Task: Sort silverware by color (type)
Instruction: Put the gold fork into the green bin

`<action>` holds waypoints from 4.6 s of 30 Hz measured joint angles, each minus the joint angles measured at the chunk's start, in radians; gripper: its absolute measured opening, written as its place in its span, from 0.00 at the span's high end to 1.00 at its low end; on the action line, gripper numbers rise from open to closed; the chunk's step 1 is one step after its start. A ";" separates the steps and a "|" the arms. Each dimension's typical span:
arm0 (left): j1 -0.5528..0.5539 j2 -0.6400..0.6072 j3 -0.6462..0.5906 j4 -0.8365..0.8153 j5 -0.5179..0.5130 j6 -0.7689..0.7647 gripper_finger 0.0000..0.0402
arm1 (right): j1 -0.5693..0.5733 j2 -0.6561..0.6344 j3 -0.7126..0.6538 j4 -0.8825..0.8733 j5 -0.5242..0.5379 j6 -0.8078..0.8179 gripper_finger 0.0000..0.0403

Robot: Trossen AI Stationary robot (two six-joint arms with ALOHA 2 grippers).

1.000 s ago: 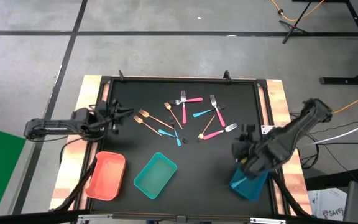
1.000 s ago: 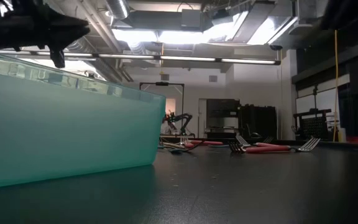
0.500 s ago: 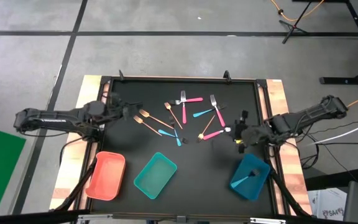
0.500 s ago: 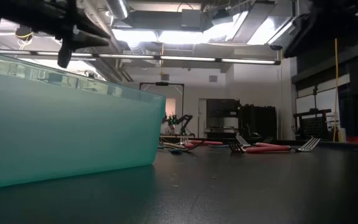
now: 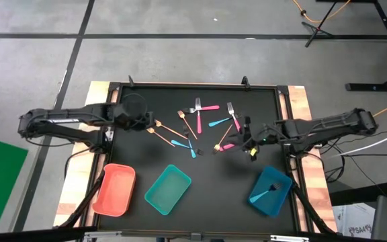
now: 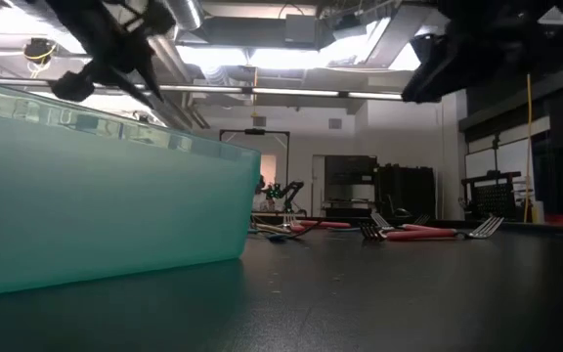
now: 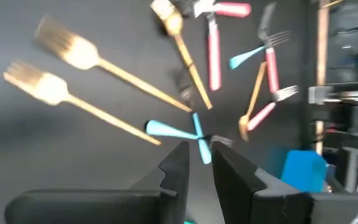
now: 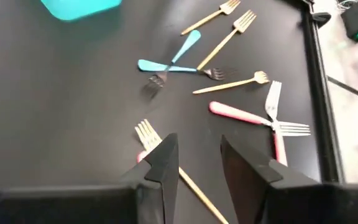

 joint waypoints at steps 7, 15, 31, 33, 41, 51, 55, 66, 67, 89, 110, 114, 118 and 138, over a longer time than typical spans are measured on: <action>0.035 0.179 -0.027 0.000 0.080 -0.209 0.84 | -0.062 0.057 0.000 0.022 -0.007 -0.084 0.72; 0.083 0.332 -0.027 0.034 0.105 -0.289 0.84 | -0.086 0.105 0.000 0.027 -0.027 -0.099 0.72; 0.141 0.486 -0.027 0.035 0.126 -0.340 0.84 | -0.085 0.121 0.000 0.029 -0.037 -0.099 0.72; 0.141 0.502 -0.027 0.040 0.128 -0.352 0.84 | -0.085 0.121 0.000 0.029 -0.037 -0.099 0.72; 0.141 0.563 -0.027 0.100 0.130 -0.368 0.84 | -0.085 0.121 0.000 0.028 -0.036 -0.100 0.72; 0.145 0.582 -0.027 0.100 0.119 -0.369 0.84 | -0.084 0.121 0.000 0.026 -0.041 -0.100 0.72; 0.161 0.582 -0.027 0.096 0.116 -0.369 0.84 | -0.084 0.121 0.000 0.027 -0.042 -0.100 0.72; 0.191 0.582 -0.027 -0.006 0.121 -0.346 0.84 | -0.084 0.121 0.000 0.027 -0.042 -0.100 0.72; 0.191 0.582 -0.027 -0.008 0.121 -0.331 0.84 | -0.084 0.121 0.000 0.026 -0.042 -0.100 0.72; 0.190 0.578 -0.061 -0.003 0.117 -0.229 0.98 | -0.084 0.121 0.000 0.027 -0.042 -0.100 0.72; 0.191 0.459 0.051 0.005 0.206 0.130 0.99 | -0.084 0.120 0.000 0.025 -0.042 -0.098 0.72; 0.165 0.432 0.124 0.009 0.311 0.157 0.99 | -0.084 0.120 0.000 0.025 -0.043 -0.098 0.72; 0.086 0.428 0.214 0.010 0.341 0.140 0.99 | -0.084 0.120 0.000 0.025 -0.043 -0.097 0.72; -0.508 0.523 0.303 0.111 0.158 -0.505 0.99 | -0.084 0.120 0.000 0.024 -0.042 -0.095 0.72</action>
